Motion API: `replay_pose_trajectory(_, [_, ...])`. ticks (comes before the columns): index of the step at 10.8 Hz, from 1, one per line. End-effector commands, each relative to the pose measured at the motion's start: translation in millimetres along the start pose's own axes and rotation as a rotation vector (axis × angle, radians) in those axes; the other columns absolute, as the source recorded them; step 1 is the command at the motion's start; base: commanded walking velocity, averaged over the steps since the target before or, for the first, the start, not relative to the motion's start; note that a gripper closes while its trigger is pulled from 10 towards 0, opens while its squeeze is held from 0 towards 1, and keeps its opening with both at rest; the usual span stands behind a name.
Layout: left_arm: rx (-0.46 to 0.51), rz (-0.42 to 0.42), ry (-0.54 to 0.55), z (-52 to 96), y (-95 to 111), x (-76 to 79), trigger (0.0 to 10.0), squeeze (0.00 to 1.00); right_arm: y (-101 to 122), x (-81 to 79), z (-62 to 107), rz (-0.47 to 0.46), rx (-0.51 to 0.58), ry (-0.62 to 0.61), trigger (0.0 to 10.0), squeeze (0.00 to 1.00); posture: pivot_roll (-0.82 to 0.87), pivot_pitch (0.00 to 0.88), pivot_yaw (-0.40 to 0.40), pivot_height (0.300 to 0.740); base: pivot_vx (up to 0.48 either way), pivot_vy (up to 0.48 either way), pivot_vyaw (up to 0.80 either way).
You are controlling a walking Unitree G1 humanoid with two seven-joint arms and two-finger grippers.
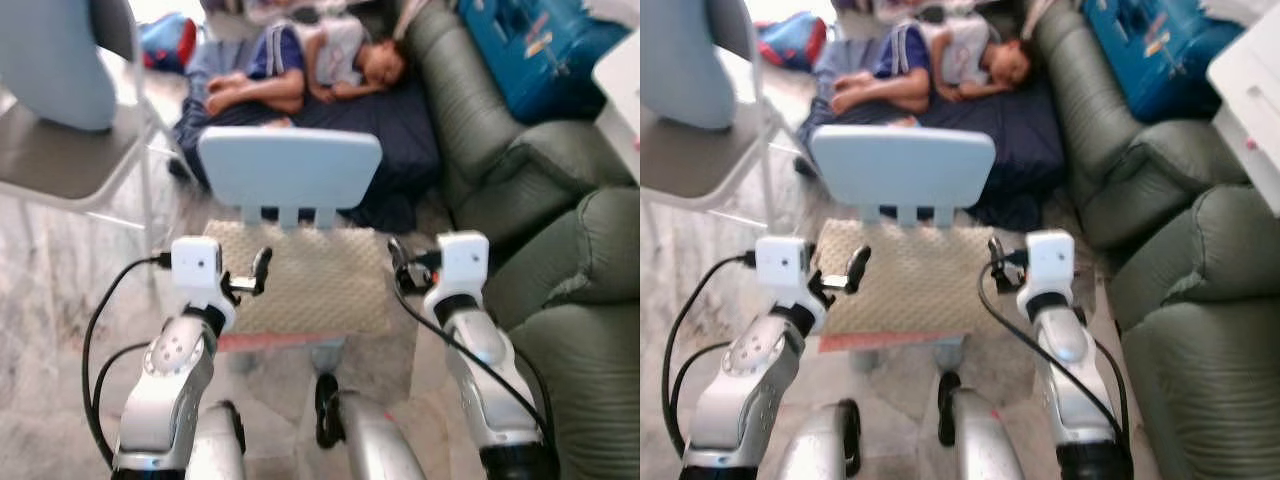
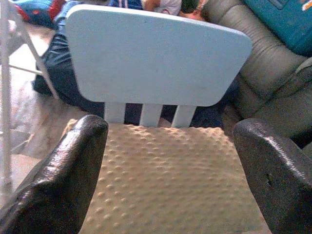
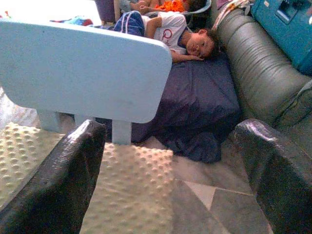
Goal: Move the pillow to the sofa
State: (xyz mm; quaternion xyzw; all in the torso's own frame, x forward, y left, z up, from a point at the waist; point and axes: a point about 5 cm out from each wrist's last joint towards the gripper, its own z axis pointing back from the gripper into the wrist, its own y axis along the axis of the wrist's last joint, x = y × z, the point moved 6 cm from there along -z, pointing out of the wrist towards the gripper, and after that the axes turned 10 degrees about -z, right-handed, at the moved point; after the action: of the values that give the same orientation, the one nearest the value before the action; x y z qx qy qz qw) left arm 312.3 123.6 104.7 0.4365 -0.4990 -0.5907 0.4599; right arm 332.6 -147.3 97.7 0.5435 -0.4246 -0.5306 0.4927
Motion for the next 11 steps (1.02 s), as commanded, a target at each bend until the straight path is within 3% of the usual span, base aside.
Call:
replay_pose_trajectory(1, [0.015, -0.025, 0.007, 2.8, -0.9, -0.9, 10.0, 0.00, 7.5, 14.3, 5.0, -0.023, 0.039, -0.046, 10.0, 0.00, 0.02, 0.257, -0.089, 0.740, 0.000, 0.000, 0.00])
replay_pose_trajectory(2, [0.015, -0.047, 0.042, 6.4, -3.7, -11.5, 10.0, 0.00, 9.7, 14.5, 8.6, -0.014, 0.054, -0.039, 10.0, 0.00, 0.02, 0.253, -0.082, 0.740, 0.000, 0.000, 0.00])
replay_pose_trajectory(4, [0.017, -0.171, 0.087, 18.1, -7.5, -31.8, 10.0, 0.00, 2.6, 18.8, 21.8, -0.015, 0.042, -0.052, 10.0, 0.00, 0.02, 0.266, -0.070, 0.740, 0.000, 0.000, 0.00])
replay_pose_trajectory(6, [0.017, -0.195, 0.113, 21.1, -7.0, -40.5, 10.0, 0.00, -2.1, 18.1, 26.1, -0.021, 0.035, -0.055, 10.0, 0.00, 0.02, 0.269, -0.053, 0.740, 0.000, 0.000, 0.00])
replay_pose_trajectory(9, [0.049, -0.249, 0.092, 5.2, 8.3, -43.1, 10.0, 0.00, -7.1, 21.9, 28.4, -0.059, 0.058, -0.124, 10.0, 0.00, 0.02, 0.245, 0.044, 0.740, 0.000, 0.000, 0.00])
replay_pose_trajectory(11, [0.049, -0.271, 0.122, -3.1, 13.2, -52.9, 10.0, 0.00, -9.5, 21.4, 31.6, -0.070, 0.055, -0.132, 10.0, 0.00, 0.01, 0.252, 0.037, 0.740, 0.000, 0.000, 0.00])
